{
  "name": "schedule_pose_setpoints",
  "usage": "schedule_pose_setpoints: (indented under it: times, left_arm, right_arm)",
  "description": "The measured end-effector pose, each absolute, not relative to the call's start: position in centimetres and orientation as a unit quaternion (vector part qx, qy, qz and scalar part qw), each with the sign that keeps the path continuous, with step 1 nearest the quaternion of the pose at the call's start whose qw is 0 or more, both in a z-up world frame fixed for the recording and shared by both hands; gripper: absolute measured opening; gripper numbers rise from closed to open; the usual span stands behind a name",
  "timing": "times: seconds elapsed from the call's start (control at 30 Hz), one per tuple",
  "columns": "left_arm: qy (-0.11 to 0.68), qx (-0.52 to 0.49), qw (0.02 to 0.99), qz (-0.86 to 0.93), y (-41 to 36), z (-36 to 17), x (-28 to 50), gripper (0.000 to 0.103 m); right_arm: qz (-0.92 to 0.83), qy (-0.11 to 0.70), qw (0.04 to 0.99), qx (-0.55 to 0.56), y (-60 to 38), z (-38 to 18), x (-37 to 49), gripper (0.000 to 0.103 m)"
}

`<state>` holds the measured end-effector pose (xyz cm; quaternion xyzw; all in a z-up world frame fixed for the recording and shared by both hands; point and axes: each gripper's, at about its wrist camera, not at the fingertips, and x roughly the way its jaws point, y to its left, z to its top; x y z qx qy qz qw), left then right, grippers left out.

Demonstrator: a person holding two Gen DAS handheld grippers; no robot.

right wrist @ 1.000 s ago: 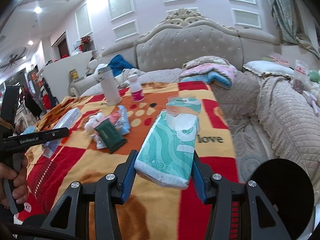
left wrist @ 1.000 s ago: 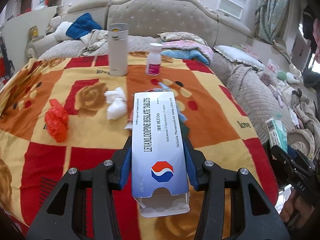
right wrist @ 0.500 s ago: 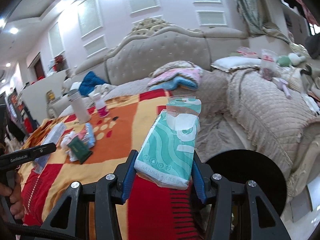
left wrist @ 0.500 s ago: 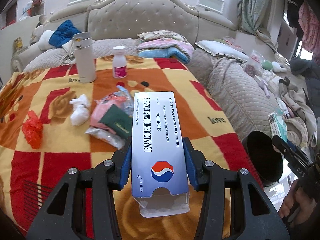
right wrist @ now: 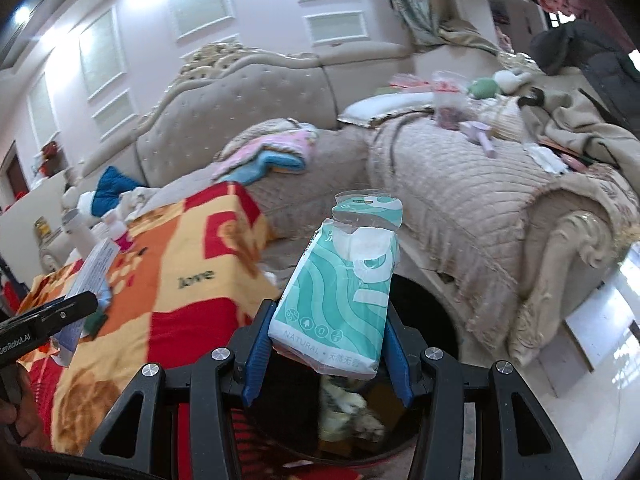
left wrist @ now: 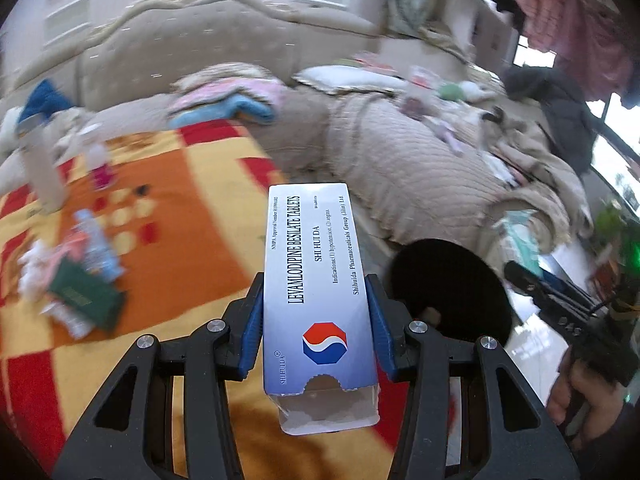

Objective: Collect trash
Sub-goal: 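Carry the Levamlodipine box and tissue pack over the black bin and release both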

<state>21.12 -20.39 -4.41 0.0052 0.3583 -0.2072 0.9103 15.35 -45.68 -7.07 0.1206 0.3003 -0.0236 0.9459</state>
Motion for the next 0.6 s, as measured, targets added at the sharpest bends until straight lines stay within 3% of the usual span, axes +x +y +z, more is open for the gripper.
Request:
schedule_pose_setpoints:
  times: [0.27, 0.6]
  left_arm:
    - [0.365, 0.035, 0.883, -0.294, -27.3, -6.7, 23.0, 0.045]
    - [0.383, 0.051, 0.862, -0.329, -30.0, -8.9, 24.4, 0.045]
  right_arm:
    - [-0.044, 0.316, 0.939, 0.128, -47.8, -8.1, 15.5, 0.049]
    - [-0.053, 0.346, 0.929, 0.123, -48.5, -9.7, 17.6, 0.049]
